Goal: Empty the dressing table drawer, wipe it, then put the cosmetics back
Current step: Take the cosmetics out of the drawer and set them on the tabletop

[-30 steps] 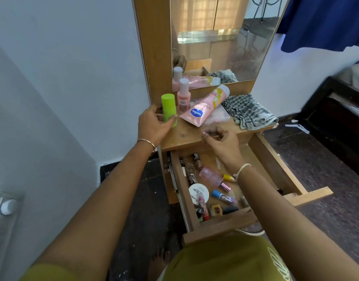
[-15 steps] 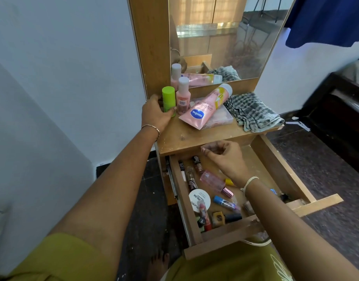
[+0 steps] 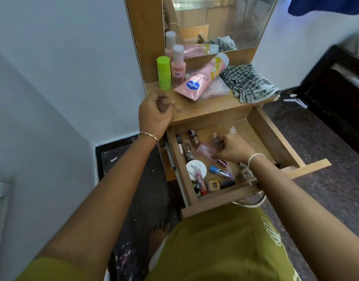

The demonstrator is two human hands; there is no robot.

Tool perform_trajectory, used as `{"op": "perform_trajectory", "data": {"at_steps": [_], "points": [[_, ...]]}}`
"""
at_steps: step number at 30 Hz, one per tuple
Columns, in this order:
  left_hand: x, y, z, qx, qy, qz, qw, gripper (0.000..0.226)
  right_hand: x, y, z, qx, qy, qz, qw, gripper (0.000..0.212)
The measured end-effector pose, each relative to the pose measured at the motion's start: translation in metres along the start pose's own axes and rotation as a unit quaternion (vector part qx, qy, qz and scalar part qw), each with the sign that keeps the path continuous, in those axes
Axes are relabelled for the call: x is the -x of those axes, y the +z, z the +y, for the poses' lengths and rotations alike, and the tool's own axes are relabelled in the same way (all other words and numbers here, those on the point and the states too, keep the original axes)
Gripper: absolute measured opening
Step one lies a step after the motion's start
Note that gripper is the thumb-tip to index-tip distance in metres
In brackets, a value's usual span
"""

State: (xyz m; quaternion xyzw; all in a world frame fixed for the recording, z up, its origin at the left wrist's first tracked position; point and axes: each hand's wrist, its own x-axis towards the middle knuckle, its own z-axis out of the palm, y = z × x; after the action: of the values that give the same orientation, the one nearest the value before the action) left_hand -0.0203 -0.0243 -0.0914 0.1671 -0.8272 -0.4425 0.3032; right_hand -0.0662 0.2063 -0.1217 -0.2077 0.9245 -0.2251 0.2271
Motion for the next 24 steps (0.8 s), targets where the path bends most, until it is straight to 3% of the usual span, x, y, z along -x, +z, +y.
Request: {"op": "perform_trajectory", "data": {"at_steps": [7,11,21,24], "points": [[0.051,0.007,0.014,-0.039,0.131,-0.123,0.983,0.004,0.001,0.008,-0.005,0.143,0.015,-0.003,0.99,0.043],[0.067,0.013,0.012,-0.052,0.126,-0.212,0.968,0.013,0.005,0.012,-0.009,0.182,0.018,0.015,0.983,0.039],[0.073,0.021,0.022,-0.16,0.112,-0.366,0.91,0.066,0.033,-0.024,-0.019,0.062,-0.056,0.084,0.993,0.031],[0.075,0.024,0.026,-0.143,0.115,-0.358,0.916,0.063,0.041,-0.037,-0.029,0.001,-0.067,0.114,0.991,0.04]]}}
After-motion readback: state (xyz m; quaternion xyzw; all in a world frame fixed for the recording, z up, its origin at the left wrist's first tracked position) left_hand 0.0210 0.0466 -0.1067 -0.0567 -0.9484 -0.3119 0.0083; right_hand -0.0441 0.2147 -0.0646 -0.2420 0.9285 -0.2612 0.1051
